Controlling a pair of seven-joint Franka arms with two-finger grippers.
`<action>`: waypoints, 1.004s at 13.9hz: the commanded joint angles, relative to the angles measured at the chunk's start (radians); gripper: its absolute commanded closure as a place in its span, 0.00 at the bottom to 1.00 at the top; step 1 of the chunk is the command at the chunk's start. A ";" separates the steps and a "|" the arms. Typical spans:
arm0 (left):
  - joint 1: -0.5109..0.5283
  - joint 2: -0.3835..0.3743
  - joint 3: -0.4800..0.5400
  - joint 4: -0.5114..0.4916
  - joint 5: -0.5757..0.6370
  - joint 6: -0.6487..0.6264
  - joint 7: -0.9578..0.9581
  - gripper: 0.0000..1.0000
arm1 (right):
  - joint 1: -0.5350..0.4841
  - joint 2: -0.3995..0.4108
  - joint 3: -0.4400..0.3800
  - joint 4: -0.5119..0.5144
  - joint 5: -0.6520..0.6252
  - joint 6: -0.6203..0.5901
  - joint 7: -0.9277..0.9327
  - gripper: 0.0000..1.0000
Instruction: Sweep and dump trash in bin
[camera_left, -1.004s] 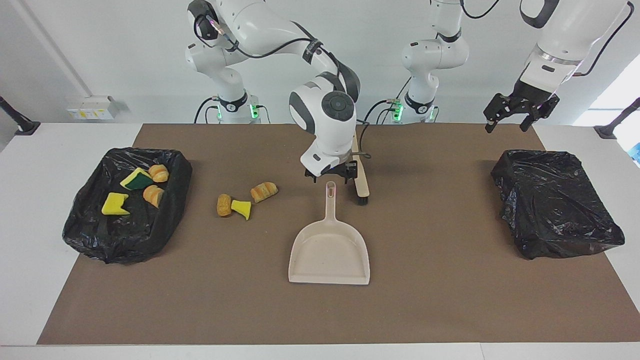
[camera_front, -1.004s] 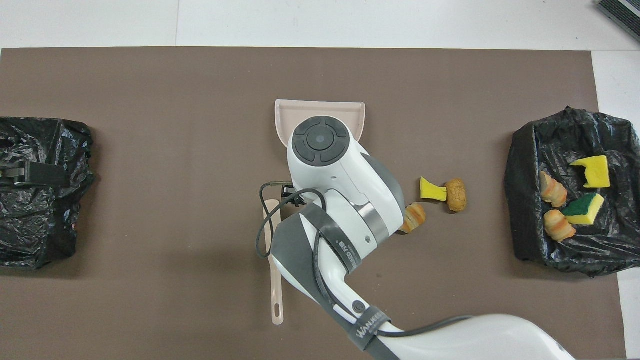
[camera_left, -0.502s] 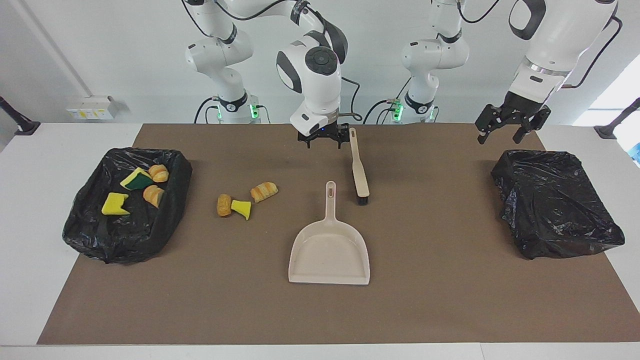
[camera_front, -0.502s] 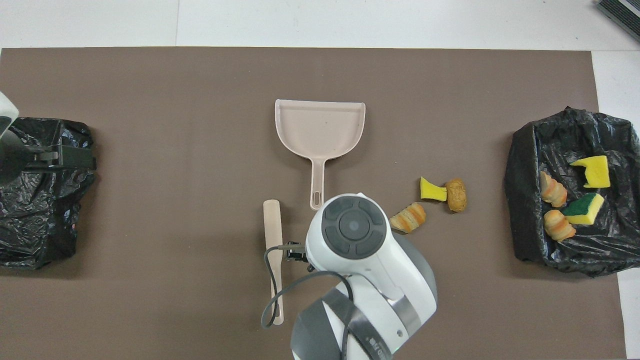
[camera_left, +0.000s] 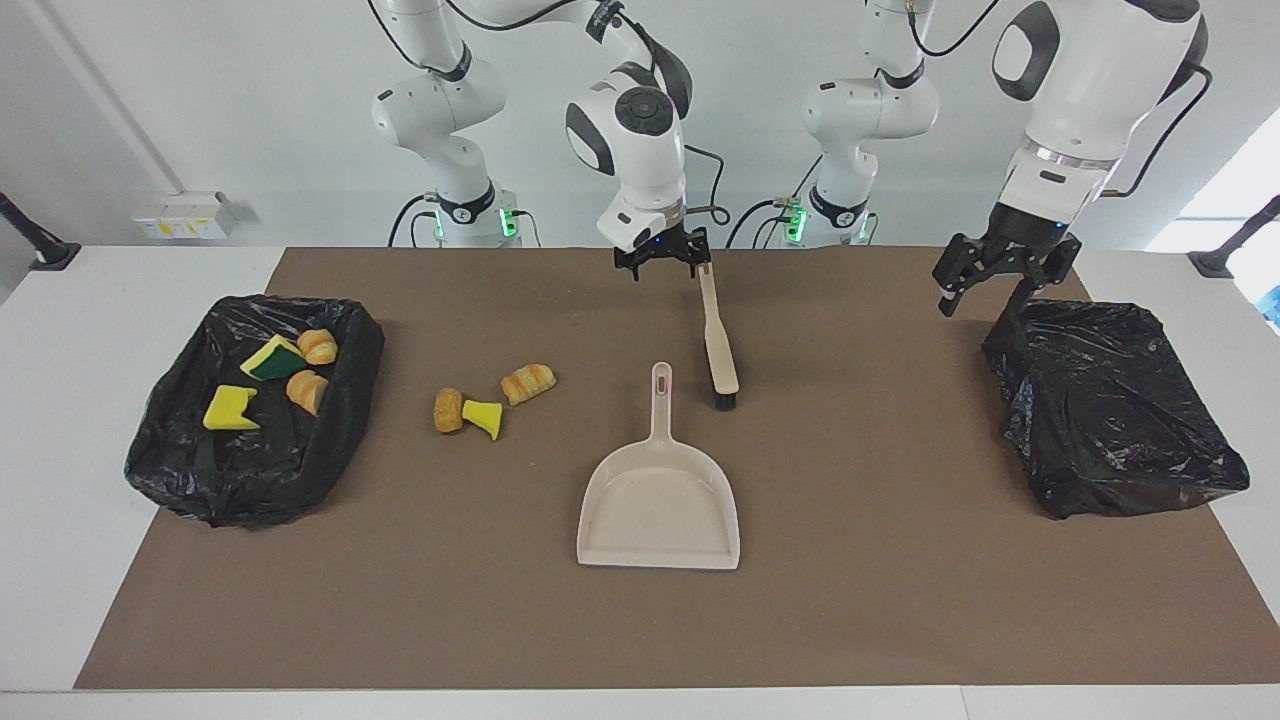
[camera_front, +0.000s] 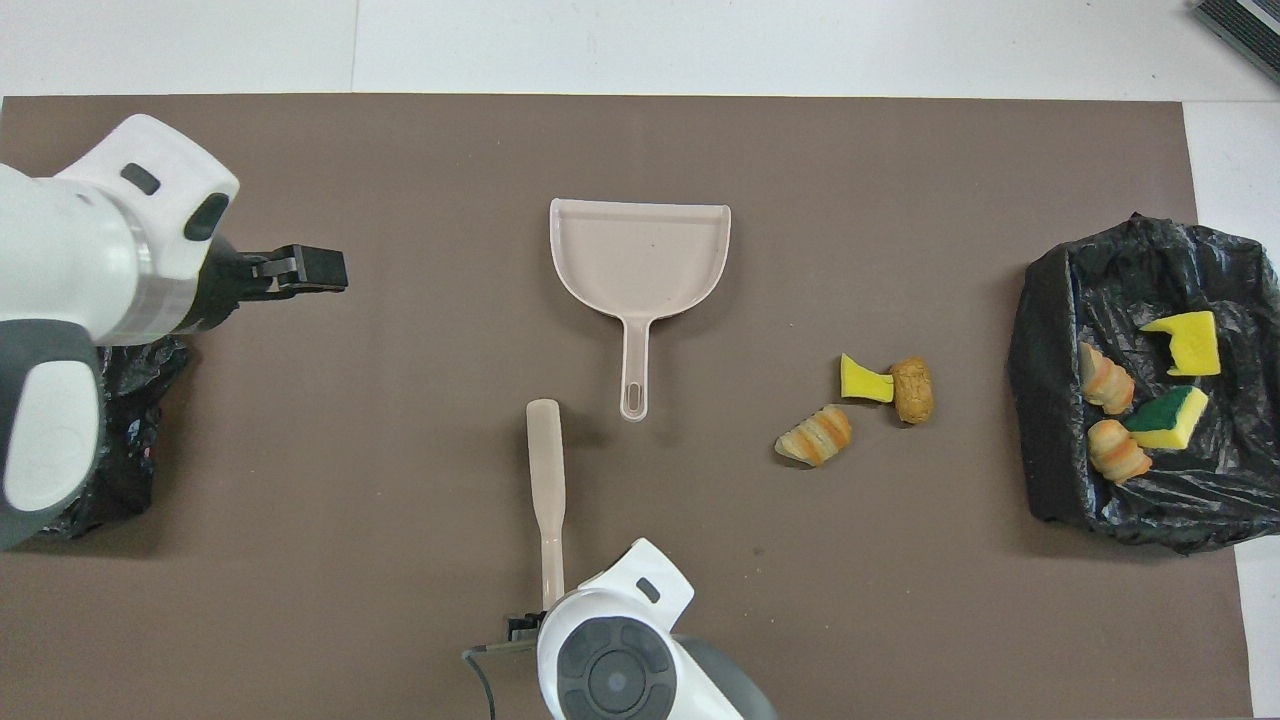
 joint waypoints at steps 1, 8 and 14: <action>-0.032 0.040 0.015 0.000 0.004 0.109 -0.127 0.00 | 0.028 0.021 -0.004 -0.002 -0.155 0.020 0.086 0.05; -0.084 0.087 0.015 0.002 0.004 0.147 -0.148 0.00 | 0.034 0.153 -0.004 0.102 -0.228 0.082 0.169 0.16; -0.085 0.092 0.014 -0.004 0.004 0.156 -0.146 0.00 | 0.020 0.213 -0.007 0.153 -0.254 0.120 0.168 0.40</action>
